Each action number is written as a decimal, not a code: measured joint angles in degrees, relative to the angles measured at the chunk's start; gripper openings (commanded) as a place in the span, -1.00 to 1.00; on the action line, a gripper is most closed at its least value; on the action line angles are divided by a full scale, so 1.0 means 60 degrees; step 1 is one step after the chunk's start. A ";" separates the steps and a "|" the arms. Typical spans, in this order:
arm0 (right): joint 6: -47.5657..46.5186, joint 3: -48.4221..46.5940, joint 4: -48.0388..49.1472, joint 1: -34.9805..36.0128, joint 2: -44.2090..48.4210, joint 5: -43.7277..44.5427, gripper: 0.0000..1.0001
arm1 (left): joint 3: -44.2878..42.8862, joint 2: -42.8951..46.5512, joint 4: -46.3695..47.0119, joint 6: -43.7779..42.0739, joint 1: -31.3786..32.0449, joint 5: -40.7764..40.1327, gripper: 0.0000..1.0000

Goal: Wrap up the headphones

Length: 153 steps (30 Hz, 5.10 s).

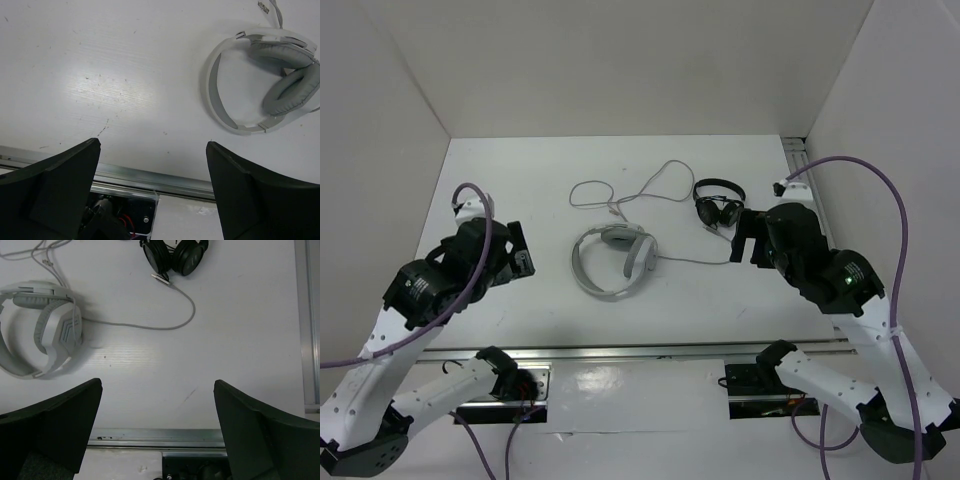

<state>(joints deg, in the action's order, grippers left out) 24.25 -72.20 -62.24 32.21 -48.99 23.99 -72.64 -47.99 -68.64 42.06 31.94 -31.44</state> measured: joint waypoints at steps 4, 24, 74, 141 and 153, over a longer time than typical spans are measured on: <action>0.0153 0.0000 0.0011 0.0109 0.0022 0.0346 1.00 | 0.0466 0.0153 0.0189 0.0004 0.0000 0.0007 1.00; -0.0022 0.1093 0.1537 0.0127 0.0193 -0.1213 1.00 | 0.3406 -0.4309 0.5023 0.2142 0.0178 0.2222 1.00; -0.0882 0.5945 1.5369 0.1712 -0.2878 -0.7847 1.00 | -0.7981 -0.4175 -0.2153 -0.1402 -0.0871 0.0597 -1.00; -0.4900 0.2014 0.8011 0.5574 -0.1694 0.5989 -1.00 | -0.1253 -0.5395 0.3530 -0.6863 0.3475 0.1832 -1.00; -0.4863 0.1982 0.8222 0.3031 -0.2167 0.3388 -1.00 | -0.1439 -0.3410 0.3388 -0.7475 0.3850 0.4266 -1.00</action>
<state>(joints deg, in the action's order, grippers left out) -4.93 -60.31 -12.91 50.39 -62.00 44.31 -81.28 -68.45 -48.31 -2.79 55.05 -5.85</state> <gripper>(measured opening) 0.045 0.129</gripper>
